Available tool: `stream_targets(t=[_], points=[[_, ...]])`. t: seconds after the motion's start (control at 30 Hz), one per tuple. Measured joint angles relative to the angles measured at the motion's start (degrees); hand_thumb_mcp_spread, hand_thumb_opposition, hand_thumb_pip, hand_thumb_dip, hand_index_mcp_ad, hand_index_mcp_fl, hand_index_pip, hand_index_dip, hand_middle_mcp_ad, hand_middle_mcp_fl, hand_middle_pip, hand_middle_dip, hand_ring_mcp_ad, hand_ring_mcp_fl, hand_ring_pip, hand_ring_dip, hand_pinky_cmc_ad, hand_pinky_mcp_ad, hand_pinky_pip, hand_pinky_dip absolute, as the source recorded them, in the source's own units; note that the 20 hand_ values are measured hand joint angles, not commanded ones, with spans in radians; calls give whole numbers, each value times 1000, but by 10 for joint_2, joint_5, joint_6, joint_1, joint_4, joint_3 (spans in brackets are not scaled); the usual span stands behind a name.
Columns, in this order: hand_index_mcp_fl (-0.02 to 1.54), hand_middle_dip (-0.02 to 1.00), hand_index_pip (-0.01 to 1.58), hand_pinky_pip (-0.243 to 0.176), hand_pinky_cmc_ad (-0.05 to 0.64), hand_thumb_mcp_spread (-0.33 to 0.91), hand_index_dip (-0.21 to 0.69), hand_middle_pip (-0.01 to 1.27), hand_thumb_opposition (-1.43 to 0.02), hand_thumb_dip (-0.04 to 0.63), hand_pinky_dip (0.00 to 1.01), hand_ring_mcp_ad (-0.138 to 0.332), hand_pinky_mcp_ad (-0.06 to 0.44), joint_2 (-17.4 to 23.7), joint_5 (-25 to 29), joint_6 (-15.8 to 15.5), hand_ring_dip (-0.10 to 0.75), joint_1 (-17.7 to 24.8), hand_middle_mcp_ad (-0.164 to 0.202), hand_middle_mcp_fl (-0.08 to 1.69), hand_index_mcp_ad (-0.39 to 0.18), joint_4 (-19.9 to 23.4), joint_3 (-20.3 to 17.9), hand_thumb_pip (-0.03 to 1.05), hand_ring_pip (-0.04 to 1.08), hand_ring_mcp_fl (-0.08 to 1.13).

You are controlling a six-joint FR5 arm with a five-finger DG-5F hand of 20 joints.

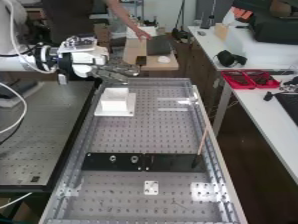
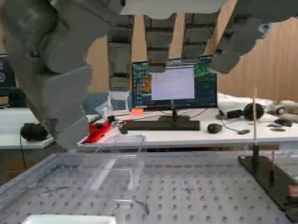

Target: Grab the smaller nut and place it in the white container

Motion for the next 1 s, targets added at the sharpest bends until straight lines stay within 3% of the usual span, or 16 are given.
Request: stream_targets(t=[0.23,0.37,0.53,0.77,1.0], points=[[72,133,431,-52,347,321,188,133,-764,204,291,145,199,8,-78,-12,-24,-85,38,84,-129,-46,51,520,101,17],[119,136,276,-61,346,298,154,133,-742,188,325,154,201,-3,-112,-16,-14,-127,37,87,-138,-62,85,508,103,17],[138,136,183,-61,346,300,122,133,-742,176,347,157,215,-20,-143,-17,-14,-175,52,87,-122,-79,132,506,106,17],[171,136,131,-63,346,295,37,136,-731,164,354,161,232,-20,-144,2,-14,-190,52,87,-119,-72,141,452,106,17],[168,136,117,-63,349,295,10,136,-731,145,354,161,230,-22,-137,10,-14,-189,52,87,-119,-65,146,450,106,17]])
